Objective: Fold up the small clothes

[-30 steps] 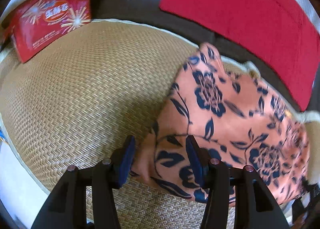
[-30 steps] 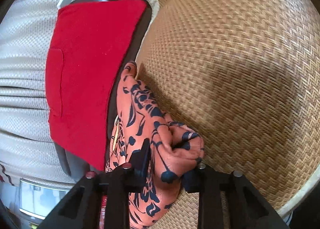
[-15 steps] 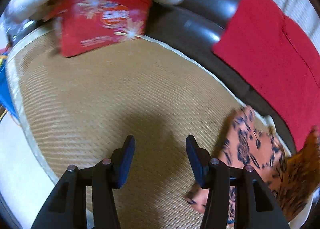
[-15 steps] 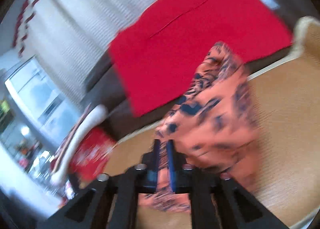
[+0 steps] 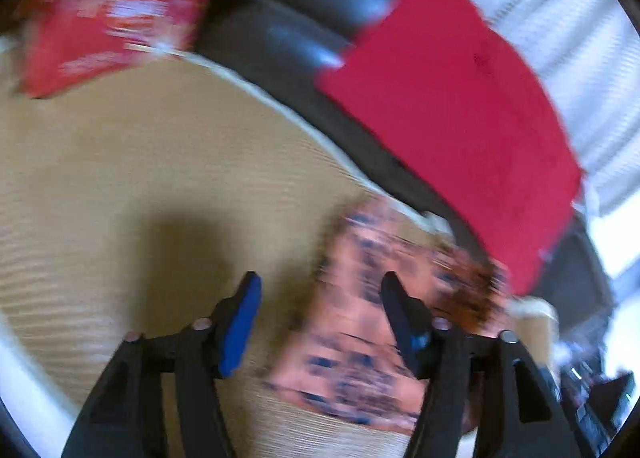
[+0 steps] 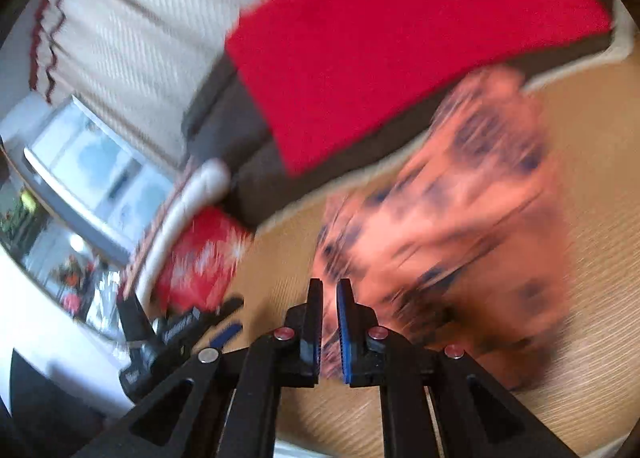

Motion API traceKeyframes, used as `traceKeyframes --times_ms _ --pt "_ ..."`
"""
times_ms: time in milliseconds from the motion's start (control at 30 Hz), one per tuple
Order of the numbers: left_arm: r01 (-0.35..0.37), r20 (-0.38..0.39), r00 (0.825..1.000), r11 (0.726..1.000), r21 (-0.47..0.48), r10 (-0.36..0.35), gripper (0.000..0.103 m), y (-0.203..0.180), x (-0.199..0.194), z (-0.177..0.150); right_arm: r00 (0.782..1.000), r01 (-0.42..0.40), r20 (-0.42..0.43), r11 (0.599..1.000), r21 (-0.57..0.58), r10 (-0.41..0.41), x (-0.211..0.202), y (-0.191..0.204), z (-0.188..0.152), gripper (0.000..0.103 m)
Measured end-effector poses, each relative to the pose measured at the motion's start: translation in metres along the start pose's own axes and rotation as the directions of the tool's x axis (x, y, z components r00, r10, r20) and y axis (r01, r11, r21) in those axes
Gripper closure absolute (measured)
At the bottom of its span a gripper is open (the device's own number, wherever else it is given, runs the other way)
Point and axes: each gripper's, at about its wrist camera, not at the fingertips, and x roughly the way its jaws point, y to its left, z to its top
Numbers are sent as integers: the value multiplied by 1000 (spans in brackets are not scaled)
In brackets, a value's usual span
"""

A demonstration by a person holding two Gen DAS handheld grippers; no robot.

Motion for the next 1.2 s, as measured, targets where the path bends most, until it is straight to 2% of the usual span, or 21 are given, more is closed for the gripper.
traceKeyframes --times_ms 33,100,167,200,233,300,367,467,567,600,633,700,767,833,900,1000,1067,1100,1133,1167,1200 --pt "51 -23 998 999 18 -51 30 -10 5 -2 999 16 39 1000 12 -16 -10 -10 4 89" --pt "135 -53 990 990 40 -133 28 -33 16 -9 991 84 103 995 51 -88 -24 -33 13 88" --pt "181 -75 981 982 57 -177 27 -52 25 -17 982 165 82 982 87 -172 -19 -55 21 88" --pt "211 -104 974 975 72 -203 25 -65 35 -22 983 178 36 978 108 -183 -9 -66 21 88" --pt "225 -125 969 971 77 -214 20 -71 41 -24 986 164 -30 977 138 -161 5 -80 20 88" --pt "248 -189 955 966 72 -231 19 -90 64 -33 989 128 -100 974 189 -111 25 -99 10 88" --pt "247 -223 948 966 72 -226 19 -100 80 -38 989 111 -113 976 189 -90 30 -102 9 88" --pt "202 -273 947 975 92 -170 19 -115 106 -45 988 97 -134 988 119 -80 34 -96 13 88" --pt "211 -299 933 977 6 -199 20 -113 123 -49 992 79 -114 985 150 -62 30 -105 15 88" --pt "209 -294 935 978 -3 -200 23 -110 124 -49 993 74 -102 984 164 -58 23 -112 19 88" --pt "217 -277 937 976 -9 -211 42 -110 125 -48 994 75 -90 983 166 -61 17 -118 22 88" --pt "232 -276 936 973 9 -221 71 -116 127 -48 995 89 -63 985 149 -80 7 -121 26 88" --pt "225 -256 945 973 54 -204 84 -124 127 -49 995 98 -26 983 153 -96 -5 -125 31 88" --pt "222 -217 956 971 89 -199 90 -130 120 -51 991 120 27 974 190 -128 -17 -132 38 88" --pt "237 -162 963 963 126 -216 91 -137 105 -51 985 161 19 956 247 -171 -13 -144 41 88" --pt "214 -62 977 940 265 -205 92 -147 62 -58 993 116 -51 927 357 -105 10 -157 37 88" --pt "197 10 977 928 317 -211 92 -142 30 -63 996 86 -40 927 365 -77 13 -153 35 88" --pt "179 48 978 928 328 -205 92 -137 17 -64 998 69 -32 934 349 -62 14 -146 35 88" --pt "135 103 978 930 341 -179 92 -130 2 -64 999 47 -27 947 318 -41 16 -136 34 88" --pt "97 127 981 933 346 -149 92 -125 -4 -62 999 30 -30 957 287 -22 19 -127 33 88" --pt "27 141 987 938 345 -80 91 -114 -6 -61 999 12 -48 969 245 0 26 -113 29 88"
